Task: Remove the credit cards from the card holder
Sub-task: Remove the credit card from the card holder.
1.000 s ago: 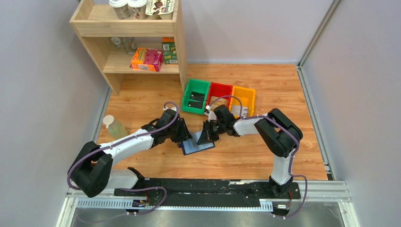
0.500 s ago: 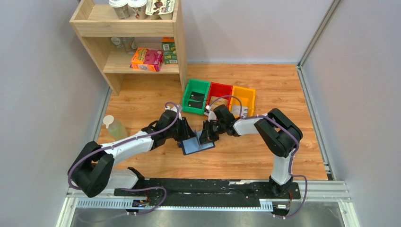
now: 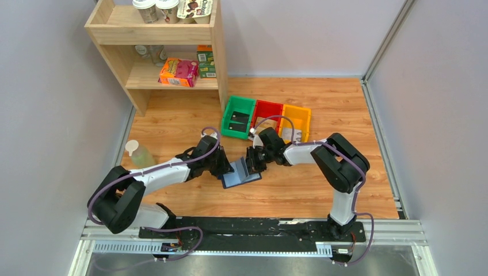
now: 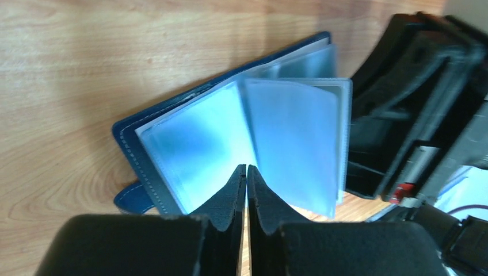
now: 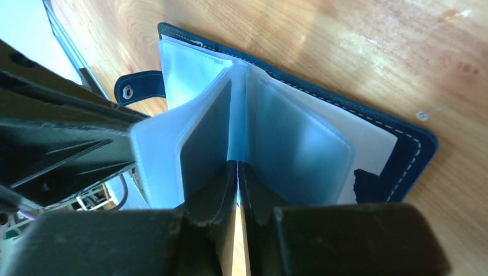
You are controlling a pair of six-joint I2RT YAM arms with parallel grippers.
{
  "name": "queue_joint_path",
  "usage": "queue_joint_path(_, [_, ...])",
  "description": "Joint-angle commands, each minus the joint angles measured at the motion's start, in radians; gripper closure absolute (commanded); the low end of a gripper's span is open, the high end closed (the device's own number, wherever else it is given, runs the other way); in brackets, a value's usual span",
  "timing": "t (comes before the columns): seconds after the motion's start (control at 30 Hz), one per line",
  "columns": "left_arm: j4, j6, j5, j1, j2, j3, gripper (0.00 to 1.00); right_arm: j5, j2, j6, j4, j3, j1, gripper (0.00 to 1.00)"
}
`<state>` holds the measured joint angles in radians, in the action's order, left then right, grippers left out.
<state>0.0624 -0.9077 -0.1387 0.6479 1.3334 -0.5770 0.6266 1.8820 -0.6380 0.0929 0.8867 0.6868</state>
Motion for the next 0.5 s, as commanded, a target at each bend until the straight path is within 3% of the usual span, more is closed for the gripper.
queue_joint_path(0.0, [0.042,0.010,0.025,-0.001,0.018,-0.027,0.93,-0.151,-0.033,0.077,-0.142,0.006,0.003,0.84])
queue_joint_path(0.23, [0.019,0.009,0.021,-0.002,-0.016,-0.017,0.93,-0.200,-0.098,0.110,-0.205,0.009,0.003,0.79])
queue_joint_path(0.37, [-0.027,-0.002,0.001,-0.001,-0.062,-0.021,0.67,-0.200,-0.101,0.113,-0.208,0.011,0.003,0.79])
queue_joint_path(0.47, [-0.041,-0.007,0.001,-0.001,-0.091,-0.037,0.59,-0.200,-0.101,0.113,-0.206,0.008,0.003,0.80])
